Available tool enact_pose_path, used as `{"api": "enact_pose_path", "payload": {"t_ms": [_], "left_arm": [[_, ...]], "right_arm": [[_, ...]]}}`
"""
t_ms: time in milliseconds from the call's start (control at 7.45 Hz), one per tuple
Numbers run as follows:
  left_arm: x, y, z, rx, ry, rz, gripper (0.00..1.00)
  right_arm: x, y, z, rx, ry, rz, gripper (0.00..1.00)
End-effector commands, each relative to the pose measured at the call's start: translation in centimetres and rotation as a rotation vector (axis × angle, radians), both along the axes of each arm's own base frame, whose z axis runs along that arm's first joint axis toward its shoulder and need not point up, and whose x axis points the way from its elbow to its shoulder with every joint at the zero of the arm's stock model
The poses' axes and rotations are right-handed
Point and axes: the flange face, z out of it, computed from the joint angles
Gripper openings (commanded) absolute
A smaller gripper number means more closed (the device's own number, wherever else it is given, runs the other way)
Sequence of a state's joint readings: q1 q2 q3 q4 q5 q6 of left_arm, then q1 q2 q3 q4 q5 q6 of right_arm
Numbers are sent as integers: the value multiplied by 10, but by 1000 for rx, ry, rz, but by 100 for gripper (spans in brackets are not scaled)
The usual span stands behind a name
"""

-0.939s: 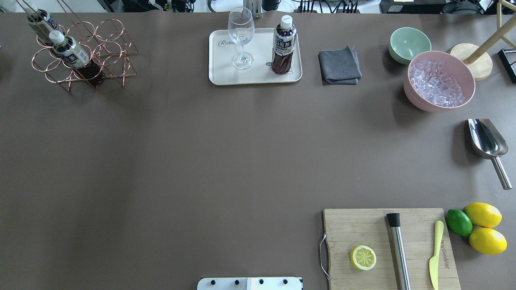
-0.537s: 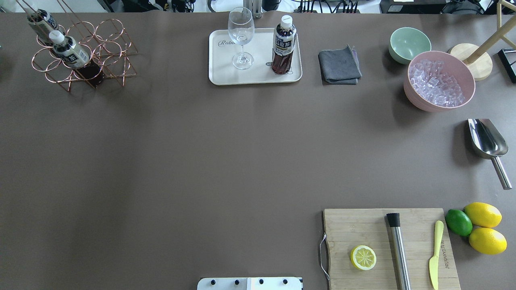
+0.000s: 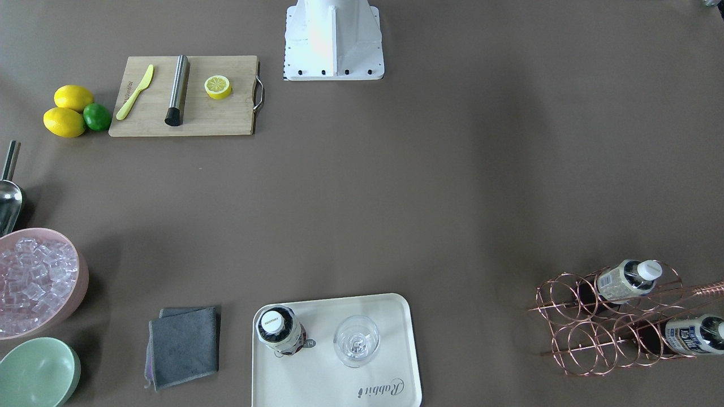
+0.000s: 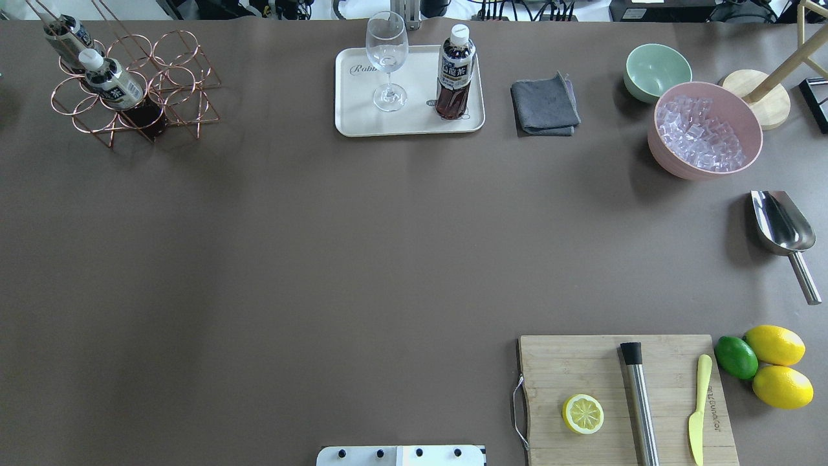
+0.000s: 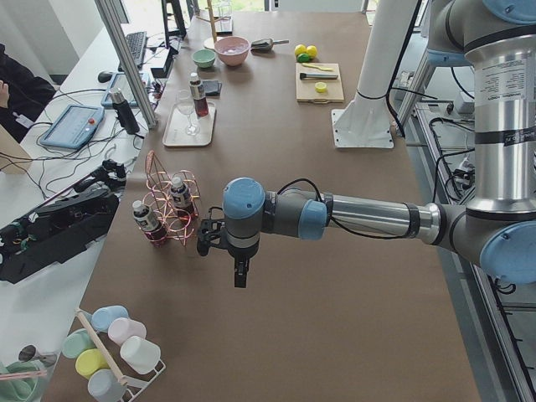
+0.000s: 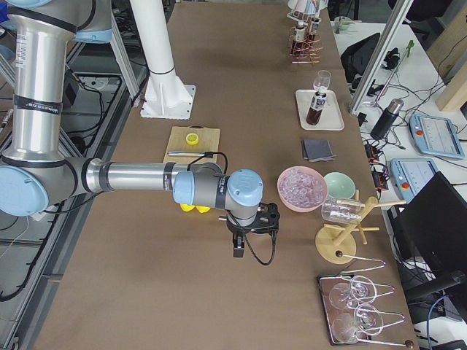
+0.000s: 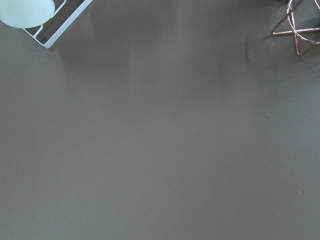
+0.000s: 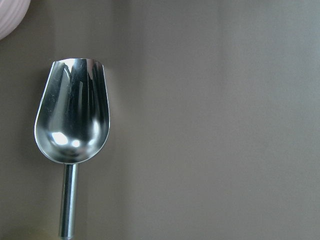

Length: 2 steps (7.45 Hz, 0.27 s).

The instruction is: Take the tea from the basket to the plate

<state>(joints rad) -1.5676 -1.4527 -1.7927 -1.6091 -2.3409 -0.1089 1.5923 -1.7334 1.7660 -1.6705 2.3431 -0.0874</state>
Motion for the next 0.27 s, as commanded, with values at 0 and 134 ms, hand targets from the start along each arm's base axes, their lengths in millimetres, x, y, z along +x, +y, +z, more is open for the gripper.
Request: {"api": "enact_pose_path", "payload": {"t_ms": [0, 134], "left_arm": [[2, -4, -1, 4, 0, 4, 98], [3, -3, 1, -1, 0, 6, 98]], "right_arm": [[0, 0, 0, 0, -1, 0, 100], [0, 0, 1, -3, -1, 1, 100]]}}
